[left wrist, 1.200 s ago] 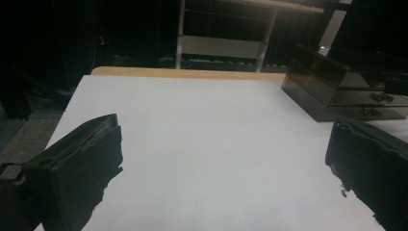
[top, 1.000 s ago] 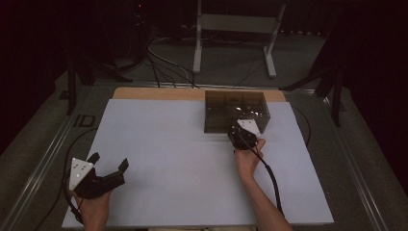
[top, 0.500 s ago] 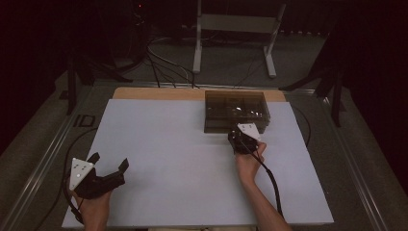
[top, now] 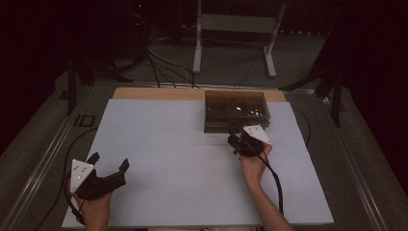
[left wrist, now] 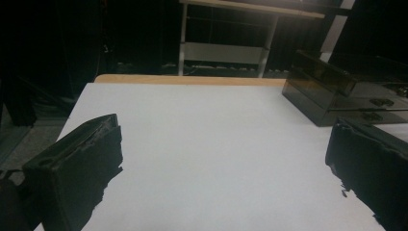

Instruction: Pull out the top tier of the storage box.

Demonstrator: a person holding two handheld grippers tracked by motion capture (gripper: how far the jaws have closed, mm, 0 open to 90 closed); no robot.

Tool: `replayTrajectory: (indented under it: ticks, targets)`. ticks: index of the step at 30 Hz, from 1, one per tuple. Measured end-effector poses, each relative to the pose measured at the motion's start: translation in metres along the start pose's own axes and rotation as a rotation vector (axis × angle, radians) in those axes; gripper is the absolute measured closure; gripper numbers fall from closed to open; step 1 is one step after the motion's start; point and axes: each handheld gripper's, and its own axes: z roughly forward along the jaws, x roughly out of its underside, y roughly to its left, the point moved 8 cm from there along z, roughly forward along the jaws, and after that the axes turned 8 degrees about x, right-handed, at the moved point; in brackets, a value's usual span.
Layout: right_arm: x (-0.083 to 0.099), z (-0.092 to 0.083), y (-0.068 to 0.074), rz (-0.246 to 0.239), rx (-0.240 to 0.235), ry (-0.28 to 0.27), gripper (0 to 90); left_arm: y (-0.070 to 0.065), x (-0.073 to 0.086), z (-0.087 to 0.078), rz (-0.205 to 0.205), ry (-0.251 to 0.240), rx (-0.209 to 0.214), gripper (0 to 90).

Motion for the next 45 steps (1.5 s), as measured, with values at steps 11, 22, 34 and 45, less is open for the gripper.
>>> replayTrajectory:
  ticks: [11, 22, 34, 45]
  targets:
    - [-0.019, -0.007, -0.02, 0.047, -0.067, -0.036, 24.7, -0.007, -0.012, 0.004, -0.013, -0.046, 0.033, 0.3]
    - [-0.015, -0.004, -0.046, -0.068, -0.08, 0.041, 4.2, -0.015, -0.025, 0.025, 0.016, -0.02, 0.06, 0.3]
    - [-0.02, -0.004, -0.074, -0.132, -0.116, 0.079, 2.9, -0.035, -0.034, 0.056, 0.057, -0.008, 0.135, 0.3]
    - [-0.02, 0.0, -0.101, -0.073, -0.133, 0.076, 2.8, -0.053, -0.045, 0.09, 0.066, 0.012, 0.205, 0.3]
